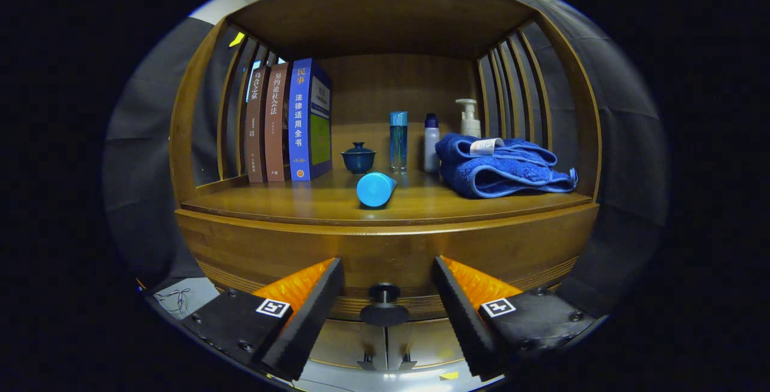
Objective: Pull open the drawer, take out the items inside it, and place them on the countertop above the cabinet.
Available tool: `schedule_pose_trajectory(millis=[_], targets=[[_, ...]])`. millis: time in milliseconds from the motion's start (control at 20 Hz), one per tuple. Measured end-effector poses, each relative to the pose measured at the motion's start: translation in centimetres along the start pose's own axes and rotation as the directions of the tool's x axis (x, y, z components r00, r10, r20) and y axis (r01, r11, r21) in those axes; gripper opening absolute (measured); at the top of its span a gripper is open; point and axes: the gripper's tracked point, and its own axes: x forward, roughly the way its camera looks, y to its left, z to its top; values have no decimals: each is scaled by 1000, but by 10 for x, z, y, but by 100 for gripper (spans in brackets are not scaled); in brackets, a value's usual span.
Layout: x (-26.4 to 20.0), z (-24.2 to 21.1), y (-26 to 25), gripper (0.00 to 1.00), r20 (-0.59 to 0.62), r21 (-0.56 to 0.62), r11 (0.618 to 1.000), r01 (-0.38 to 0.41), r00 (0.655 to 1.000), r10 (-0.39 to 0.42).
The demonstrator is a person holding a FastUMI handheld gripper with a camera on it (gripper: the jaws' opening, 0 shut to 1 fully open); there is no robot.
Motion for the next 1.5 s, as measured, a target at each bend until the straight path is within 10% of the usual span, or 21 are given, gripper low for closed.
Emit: schedule_pose_trajectory(millis=[1050, 1500], targets=[[-261, 250, 7, 99, 201, -113, 987, -111, 971, 132], [-324, 275, 1, 99, 272, -53, 989, -136, 951, 145]])
